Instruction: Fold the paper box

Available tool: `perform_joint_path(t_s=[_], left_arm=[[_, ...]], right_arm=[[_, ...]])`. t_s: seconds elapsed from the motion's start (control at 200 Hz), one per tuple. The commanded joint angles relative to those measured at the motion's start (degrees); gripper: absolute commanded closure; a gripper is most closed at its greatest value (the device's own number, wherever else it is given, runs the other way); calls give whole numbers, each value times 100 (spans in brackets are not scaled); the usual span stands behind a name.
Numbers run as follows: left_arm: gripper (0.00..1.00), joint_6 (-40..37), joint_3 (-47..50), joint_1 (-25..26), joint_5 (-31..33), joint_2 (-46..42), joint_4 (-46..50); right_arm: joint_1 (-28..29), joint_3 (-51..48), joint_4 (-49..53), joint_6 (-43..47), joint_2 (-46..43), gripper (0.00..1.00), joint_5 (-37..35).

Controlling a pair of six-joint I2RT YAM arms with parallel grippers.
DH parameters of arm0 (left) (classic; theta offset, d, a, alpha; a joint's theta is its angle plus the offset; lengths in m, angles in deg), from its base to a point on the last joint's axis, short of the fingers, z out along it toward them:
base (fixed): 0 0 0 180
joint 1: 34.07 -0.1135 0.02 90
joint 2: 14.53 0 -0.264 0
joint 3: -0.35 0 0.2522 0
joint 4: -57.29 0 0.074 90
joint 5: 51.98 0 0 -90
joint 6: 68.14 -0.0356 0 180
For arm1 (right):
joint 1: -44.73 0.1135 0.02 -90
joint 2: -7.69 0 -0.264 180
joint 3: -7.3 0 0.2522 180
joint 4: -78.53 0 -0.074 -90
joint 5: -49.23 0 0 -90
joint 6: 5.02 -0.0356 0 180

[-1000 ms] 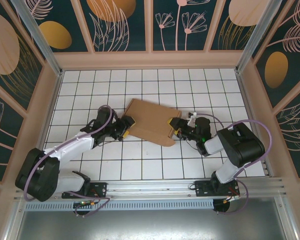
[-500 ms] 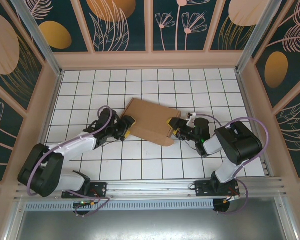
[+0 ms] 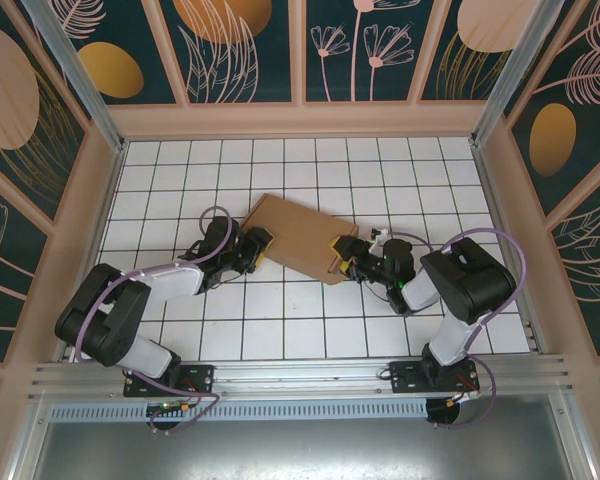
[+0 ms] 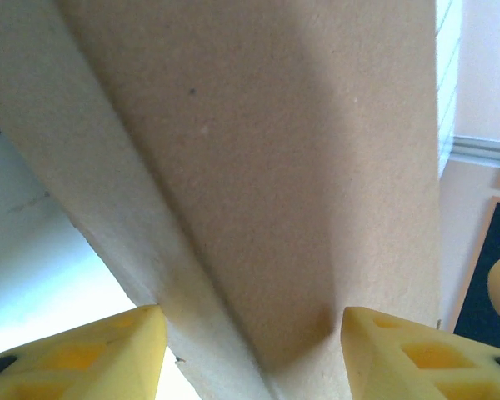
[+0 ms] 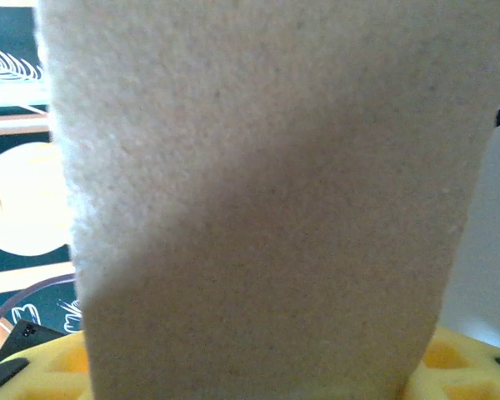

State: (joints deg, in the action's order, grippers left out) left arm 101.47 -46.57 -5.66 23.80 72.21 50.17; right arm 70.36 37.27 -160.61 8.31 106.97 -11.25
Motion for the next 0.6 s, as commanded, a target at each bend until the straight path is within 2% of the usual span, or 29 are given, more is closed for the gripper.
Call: perform_joint_path(t_s=[0.0, 0.095, 0.175, 0.24, 0.37, 0.44, 0.52, 0.596], left_arm=[[44, -73, 81, 23, -43, 217, -1186], [42, -305, 82, 25, -71, 137, -1142], [39, -815, 40, 19, 74, -228, -636], [37, -1349, -59, 25, 330, -676, 63], [33, -2486, -384, 24, 1328, -1602, 1791], [33, -3232, -486, 25, 1304, -2049, 2128], [33, -4231, -621, 25, 780, -2450, 2187], [33, -5066, -921, 53, 675, -2563, 2523]], right_arm=[[224, -42, -777, -396, 83, 50, 672], [142, -78, -705, -398, 10, 51, 713], [-5, -115, -465, -335, -149, 52, 731], [-141, -127, -72, -251, -340, 52, 706], [-351, 53, 955, 75, -682, 52, 665], [-374, 234, 1407, 327, -798, 51, 699], [-374, 397, 1795, 504, -876, 50, 755], [-406, 444, 1928, 547, -916, 49, 806]])
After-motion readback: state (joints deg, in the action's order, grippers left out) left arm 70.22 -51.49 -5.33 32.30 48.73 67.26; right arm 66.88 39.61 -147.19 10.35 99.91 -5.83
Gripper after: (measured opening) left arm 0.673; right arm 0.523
